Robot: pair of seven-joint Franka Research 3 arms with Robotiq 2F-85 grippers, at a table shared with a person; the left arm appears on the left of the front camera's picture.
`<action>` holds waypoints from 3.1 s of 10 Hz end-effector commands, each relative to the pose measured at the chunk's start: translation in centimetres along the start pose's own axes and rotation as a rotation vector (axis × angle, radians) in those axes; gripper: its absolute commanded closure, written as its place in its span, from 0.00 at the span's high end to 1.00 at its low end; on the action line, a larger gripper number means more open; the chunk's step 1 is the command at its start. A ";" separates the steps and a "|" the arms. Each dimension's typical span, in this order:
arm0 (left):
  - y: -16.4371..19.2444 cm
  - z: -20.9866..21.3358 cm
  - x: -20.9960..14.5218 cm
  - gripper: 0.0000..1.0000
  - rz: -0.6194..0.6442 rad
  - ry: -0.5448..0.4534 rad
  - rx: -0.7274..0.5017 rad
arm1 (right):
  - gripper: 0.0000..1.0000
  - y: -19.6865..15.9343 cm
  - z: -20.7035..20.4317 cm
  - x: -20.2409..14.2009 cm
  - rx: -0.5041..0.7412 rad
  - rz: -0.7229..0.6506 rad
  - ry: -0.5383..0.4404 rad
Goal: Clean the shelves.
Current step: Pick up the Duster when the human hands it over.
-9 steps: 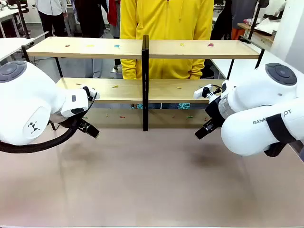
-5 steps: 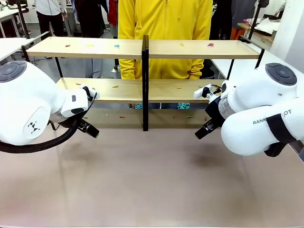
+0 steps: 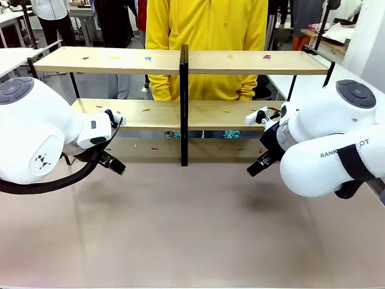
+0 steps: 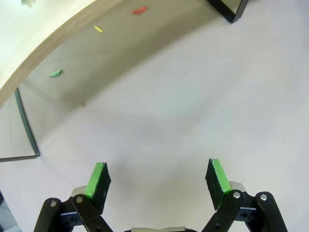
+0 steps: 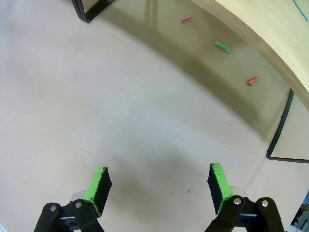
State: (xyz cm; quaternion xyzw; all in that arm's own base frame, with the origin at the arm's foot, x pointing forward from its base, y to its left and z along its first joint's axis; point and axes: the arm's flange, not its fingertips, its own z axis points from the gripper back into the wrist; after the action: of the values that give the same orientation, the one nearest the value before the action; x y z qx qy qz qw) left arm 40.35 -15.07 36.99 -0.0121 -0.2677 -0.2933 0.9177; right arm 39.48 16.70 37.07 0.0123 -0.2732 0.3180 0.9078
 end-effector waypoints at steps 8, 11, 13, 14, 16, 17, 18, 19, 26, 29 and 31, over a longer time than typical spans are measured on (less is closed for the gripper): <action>-0.2 7.5 -2.5 1.00 -0.135 -0.099 -0.120 | 1.00 -1.5 6.8 -0.3 0.025 0.009 -0.047; 0.9 22.8 -9.1 1.00 -0.185 -0.369 -0.164 | 1.00 -4.1 20.0 -2.9 0.061 0.013 -0.192; 1.3 27.2 -11.7 1.00 -0.154 -0.539 -0.136 | 1.00 -5.2 25.8 -3.9 0.098 -0.048 -0.344; 1.3 27.5 -11.5 1.00 -0.127 -0.562 -0.118 | 1.00 -5.6 26.9 -4.0 0.077 -0.097 -0.367; 0.7 27.5 -10.9 1.00 -0.117 -0.600 -0.121 | 1.00 -5.8 27.8 -4.0 0.066 -0.129 -0.407; 0.8 27.2 -10.5 1.00 -0.059 -0.617 -0.109 | 1.00 -6.0 27.8 -3.9 0.055 -0.146 -0.413; 1.0 27.1 -10.1 1.00 -0.025 -0.628 -0.136 | 1.00 -6.1 27.6 -3.8 0.062 -0.140 -0.415; 0.9 26.8 -9.7 1.00 -0.030 -0.604 -0.143 | 1.00 -6.1 27.4 -3.7 0.063 -0.134 -0.405; 2.1 26.1 -9.8 1.00 0.067 -0.574 -0.133 | 1.00 -6.8 26.1 -3.3 0.092 -0.131 -0.381; 6.6 32.2 -2.1 1.00 0.040 -0.554 -0.138 | 1.00 -7.2 25.7 -3.2 0.102 -0.134 -0.373; 6.6 32.2 -2.1 1.00 0.040 -0.554 -0.138 | 1.00 -7.0 26.3 -3.1 0.114 -0.218 -0.415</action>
State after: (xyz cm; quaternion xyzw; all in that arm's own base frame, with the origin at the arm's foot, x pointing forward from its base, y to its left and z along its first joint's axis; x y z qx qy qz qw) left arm 26.94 -2.66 64.39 -0.1575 -0.4863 -0.2718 0.8154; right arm 29.35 4.21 60.05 0.1358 -0.4162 0.2456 0.8649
